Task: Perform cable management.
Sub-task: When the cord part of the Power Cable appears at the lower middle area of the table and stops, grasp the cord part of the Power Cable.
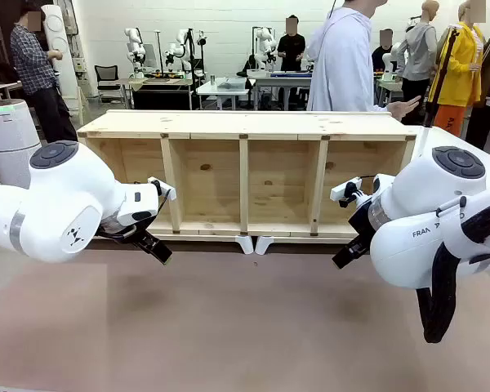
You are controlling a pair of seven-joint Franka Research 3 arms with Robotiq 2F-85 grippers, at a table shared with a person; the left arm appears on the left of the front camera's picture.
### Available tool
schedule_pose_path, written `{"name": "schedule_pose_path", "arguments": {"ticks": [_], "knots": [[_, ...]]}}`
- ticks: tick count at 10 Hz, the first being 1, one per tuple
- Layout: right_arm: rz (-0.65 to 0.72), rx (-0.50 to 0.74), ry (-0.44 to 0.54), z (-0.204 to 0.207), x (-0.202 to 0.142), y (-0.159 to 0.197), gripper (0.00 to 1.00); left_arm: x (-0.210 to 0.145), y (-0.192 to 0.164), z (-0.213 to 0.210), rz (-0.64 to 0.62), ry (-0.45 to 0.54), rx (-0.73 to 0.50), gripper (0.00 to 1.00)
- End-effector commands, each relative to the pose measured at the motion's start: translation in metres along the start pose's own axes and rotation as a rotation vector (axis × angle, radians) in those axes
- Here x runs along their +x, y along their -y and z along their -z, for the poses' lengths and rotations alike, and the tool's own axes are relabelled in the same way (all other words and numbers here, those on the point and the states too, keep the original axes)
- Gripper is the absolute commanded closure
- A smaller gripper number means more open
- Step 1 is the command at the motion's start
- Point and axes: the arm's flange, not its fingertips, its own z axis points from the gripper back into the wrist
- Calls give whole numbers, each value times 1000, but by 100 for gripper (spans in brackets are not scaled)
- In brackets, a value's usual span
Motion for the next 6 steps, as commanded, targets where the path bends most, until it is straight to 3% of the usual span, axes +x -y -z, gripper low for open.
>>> {"name": "schedule_pose_path", "arguments": {"ticks": [1, 6], "knots": [[0, 0, 0, 0, 0, 0, 0, 0, 0, 0, 0, 0, 0, 0], [0, 0, 0, 0, 0, 0, 0, 0, 0, 0, 0, 0, 0, 0]]}}
